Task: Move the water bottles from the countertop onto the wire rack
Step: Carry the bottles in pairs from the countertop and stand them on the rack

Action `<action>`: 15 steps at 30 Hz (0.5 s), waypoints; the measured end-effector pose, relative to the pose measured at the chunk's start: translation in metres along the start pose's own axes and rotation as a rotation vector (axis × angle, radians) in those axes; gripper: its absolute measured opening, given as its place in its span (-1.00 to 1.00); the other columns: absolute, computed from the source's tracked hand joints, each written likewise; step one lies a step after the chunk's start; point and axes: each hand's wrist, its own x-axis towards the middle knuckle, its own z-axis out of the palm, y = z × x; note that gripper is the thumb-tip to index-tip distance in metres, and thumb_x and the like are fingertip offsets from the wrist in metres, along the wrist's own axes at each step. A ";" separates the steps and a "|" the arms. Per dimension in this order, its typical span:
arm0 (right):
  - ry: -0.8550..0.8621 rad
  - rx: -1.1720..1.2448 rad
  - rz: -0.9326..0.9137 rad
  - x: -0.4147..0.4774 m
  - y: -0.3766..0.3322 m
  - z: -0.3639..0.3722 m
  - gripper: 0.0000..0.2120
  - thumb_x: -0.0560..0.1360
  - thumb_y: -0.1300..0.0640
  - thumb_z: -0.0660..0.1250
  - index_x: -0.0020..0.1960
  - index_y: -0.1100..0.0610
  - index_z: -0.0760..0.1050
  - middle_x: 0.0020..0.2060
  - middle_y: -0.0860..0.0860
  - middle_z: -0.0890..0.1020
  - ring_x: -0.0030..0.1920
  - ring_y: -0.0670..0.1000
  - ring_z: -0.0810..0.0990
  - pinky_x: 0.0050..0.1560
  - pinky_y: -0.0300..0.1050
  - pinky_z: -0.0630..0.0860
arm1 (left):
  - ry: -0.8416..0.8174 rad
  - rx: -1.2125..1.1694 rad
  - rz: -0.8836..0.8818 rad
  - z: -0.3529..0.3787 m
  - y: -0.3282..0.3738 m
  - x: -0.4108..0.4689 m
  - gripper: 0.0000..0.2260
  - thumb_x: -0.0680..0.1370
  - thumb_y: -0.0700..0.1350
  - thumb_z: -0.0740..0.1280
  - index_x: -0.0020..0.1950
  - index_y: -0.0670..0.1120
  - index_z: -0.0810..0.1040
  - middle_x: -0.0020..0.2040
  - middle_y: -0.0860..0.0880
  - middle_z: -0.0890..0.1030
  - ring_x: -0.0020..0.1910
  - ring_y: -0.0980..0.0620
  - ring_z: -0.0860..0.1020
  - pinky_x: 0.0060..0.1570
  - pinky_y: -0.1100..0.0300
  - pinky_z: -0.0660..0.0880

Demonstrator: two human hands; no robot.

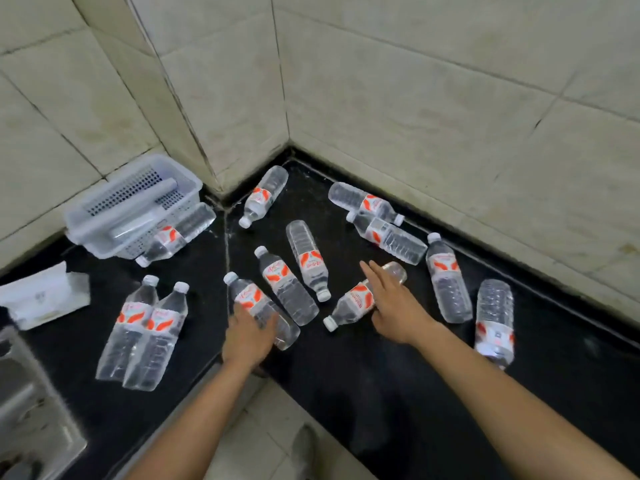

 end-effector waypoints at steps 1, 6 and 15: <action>-0.040 -0.018 0.014 0.011 -0.001 0.005 -0.03 0.47 0.29 0.34 0.67 0.07 -0.21 0.66 0.11 -0.07 0.64 0.18 0.06 0.51 0.02 0.26 | -0.019 -0.054 -0.068 0.004 0.000 0.022 -0.17 0.51 0.26 0.37 0.55 -0.22 0.18 0.49 -0.28 0.38 0.45 -0.29 0.39 0.38 -0.17 0.39; -0.208 -0.257 0.076 0.063 0.000 0.026 0.05 0.46 0.37 0.33 0.64 0.01 -0.34 0.66 0.06 -0.19 0.66 0.17 -0.15 0.62 0.19 0.02 | 0.033 -0.155 -0.269 0.034 0.012 0.087 -0.01 0.54 0.33 0.30 0.65 -0.20 -0.15 0.59 -0.31 0.12 0.52 -0.34 0.27 0.41 -0.22 0.30; -0.340 -0.505 0.065 0.080 0.000 0.045 -0.24 0.53 0.07 0.33 0.65 -0.03 0.06 0.51 0.03 0.33 0.54 0.18 0.22 0.49 0.30 0.06 | 0.021 0.025 -0.135 0.048 0.001 0.103 -0.14 0.63 0.22 0.22 0.64 -0.22 -0.19 0.55 -0.36 0.17 0.43 -0.39 0.36 0.27 -0.23 0.42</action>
